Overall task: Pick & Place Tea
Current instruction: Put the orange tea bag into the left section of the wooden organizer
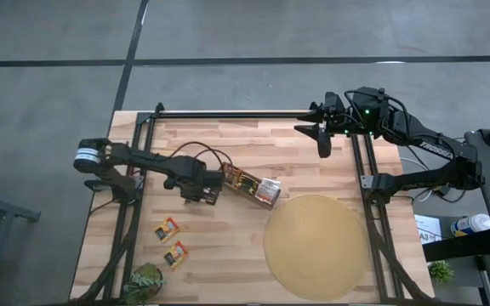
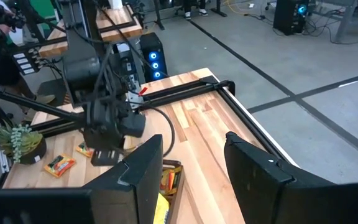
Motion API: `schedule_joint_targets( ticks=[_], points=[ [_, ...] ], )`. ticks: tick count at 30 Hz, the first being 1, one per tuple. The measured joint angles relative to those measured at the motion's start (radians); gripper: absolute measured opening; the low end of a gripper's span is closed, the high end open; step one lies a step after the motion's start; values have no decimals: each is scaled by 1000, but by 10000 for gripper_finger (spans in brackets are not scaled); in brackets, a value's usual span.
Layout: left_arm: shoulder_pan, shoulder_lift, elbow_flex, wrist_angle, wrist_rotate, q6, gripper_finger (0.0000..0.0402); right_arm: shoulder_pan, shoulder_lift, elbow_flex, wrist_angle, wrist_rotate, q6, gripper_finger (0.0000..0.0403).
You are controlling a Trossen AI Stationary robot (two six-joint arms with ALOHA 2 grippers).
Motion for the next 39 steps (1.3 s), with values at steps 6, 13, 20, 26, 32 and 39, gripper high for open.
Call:
schedule_joint_targets(
  ticks=[6, 13, 20, 26, 32, 39],
  points=[
    [3, -106, 1, -23, -47, -45, 0, 0, 0, 0, -1, 0, 0, 169],
    [17, -236, 1, -22, -97, -79, 0, 0, 0, 0, 0, 0, -1, 169],
    [31, -297, 2, 11, -122, -83, 0, 0, 0, 0, 0, 0, -7, 169],
    [49, -301, 6, 107, -131, -77, 0, 0, 0, 0, 0, 0, -10, 169],
    [72, -301, 8, 208, -130, -54, 0, 0, 0, 0, 0, 0, -8, 169],
    [79, -302, 13, 229, -130, 11, 0, 0, 0, 0, 0, 0, -11, 169]
  ],
)
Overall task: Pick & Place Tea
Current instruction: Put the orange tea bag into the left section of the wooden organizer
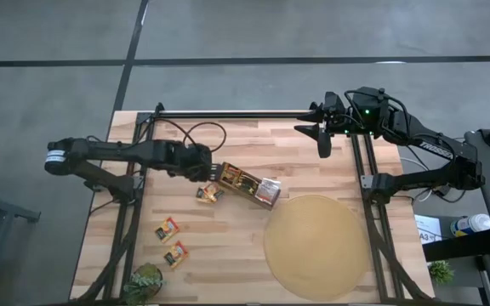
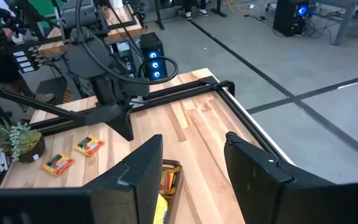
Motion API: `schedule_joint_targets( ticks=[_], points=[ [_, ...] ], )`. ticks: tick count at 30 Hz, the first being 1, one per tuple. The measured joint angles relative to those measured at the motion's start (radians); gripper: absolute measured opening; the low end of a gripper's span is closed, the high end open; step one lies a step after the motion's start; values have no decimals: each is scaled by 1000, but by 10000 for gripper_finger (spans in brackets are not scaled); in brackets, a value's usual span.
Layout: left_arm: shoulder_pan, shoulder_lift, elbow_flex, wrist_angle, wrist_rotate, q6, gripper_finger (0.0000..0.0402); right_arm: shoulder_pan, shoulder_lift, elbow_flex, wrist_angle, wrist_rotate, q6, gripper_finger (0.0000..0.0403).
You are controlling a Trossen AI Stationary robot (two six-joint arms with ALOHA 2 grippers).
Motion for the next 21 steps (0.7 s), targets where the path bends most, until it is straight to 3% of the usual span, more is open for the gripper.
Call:
schedule_joint_targets(
  ticks=[10, 18, 21],
  points=[
    [-7, 0, 10, 77, 2, 257, 13, 0, 0, 0, 0, 0, -15, 169],
    [-7, 1, 10, 84, 22, 258, 134, 0, 0, 0, -1, 0, -14, 169],
    [-9, 1, 10, 84, 79, 225, 171, 0, 0, 0, -21, 0, -11, 169]
  ],
)
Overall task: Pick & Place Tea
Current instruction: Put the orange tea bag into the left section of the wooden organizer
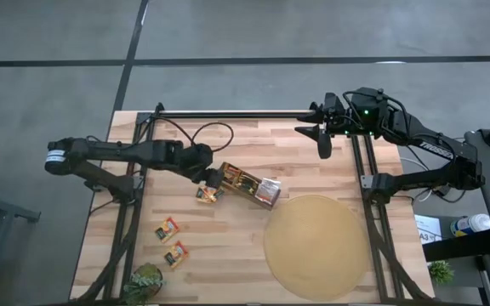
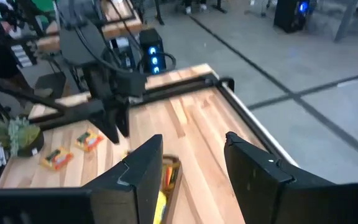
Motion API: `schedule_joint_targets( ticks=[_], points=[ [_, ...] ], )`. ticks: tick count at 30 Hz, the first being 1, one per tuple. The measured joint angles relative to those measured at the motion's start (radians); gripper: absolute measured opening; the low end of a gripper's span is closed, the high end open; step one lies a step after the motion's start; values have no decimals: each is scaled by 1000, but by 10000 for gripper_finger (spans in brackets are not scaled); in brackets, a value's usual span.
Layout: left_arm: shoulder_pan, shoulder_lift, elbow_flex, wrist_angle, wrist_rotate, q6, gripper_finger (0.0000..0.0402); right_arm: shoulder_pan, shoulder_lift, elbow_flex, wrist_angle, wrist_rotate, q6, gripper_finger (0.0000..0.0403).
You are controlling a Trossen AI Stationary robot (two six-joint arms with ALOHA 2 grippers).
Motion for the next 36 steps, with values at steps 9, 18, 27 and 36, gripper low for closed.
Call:
schedule_joint_targets(
  ticks=[9, 18, 27, 36],
  points=[
    [-75, 1, 22, -1, 28, -53, 175, 0, -6, 0, -142, 0, -64, 169],
    [-115, 24, 35, -2, 24, -83, 147, 0, -7, 0, -161, 0, -82, 169],
    [-133, 92, 56, 20, 33, 81, 142, 0, -7, 0, -160, 0, -26, 169],
    [-136, 141, 56, 57, 116, 169, 142, 4, -34, 0, -191, -3, 118, 169]
  ],
)
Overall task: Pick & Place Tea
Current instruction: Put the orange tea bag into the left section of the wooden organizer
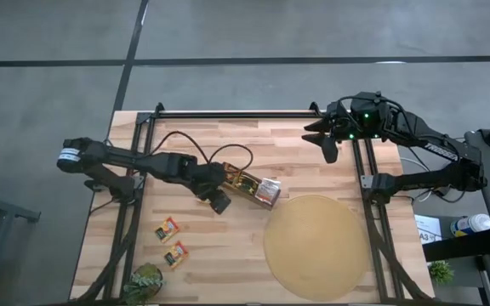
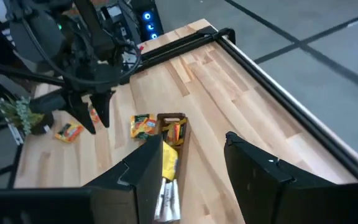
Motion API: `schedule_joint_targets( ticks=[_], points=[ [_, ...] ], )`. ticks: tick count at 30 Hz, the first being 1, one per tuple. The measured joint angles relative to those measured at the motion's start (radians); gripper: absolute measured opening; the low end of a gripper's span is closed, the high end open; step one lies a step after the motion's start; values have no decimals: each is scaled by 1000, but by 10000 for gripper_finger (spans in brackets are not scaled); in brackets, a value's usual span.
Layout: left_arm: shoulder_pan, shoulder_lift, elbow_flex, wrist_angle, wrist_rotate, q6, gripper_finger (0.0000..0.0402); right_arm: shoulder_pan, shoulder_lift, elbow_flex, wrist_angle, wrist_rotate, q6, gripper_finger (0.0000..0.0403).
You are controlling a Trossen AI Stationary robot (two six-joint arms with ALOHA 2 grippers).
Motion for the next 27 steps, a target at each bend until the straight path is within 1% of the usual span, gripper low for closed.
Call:
schedule_joint_targets(
  ticks=[7, 12, 17, 22, 24, 27],
  points=[
    [0, 4, -2, 26, -4, 123, 142, 0, -38, 0, 3, 3, 38, 169],
    [0, 8, -2, 34, -29, 125, 142, 0, -51, 0, 10, 4, 16, 169],
    [0, 9, -3, 68, -42, 25, 142, 0, -62, 0, 9, 4, -26, 169],
    [-4, 8, -3, 77, -16, 8, 142, 0, -69, 0, 10, 5, -102, 169],
    [-4, 10, -3, 93, -21, -30, 143, 0, -70, 0, 10, 4, -120, 169],
    [-1, 11, -3, 105, -23, -58, 153, 0, -71, 0, 10, 5, -132, 169]
  ],
)
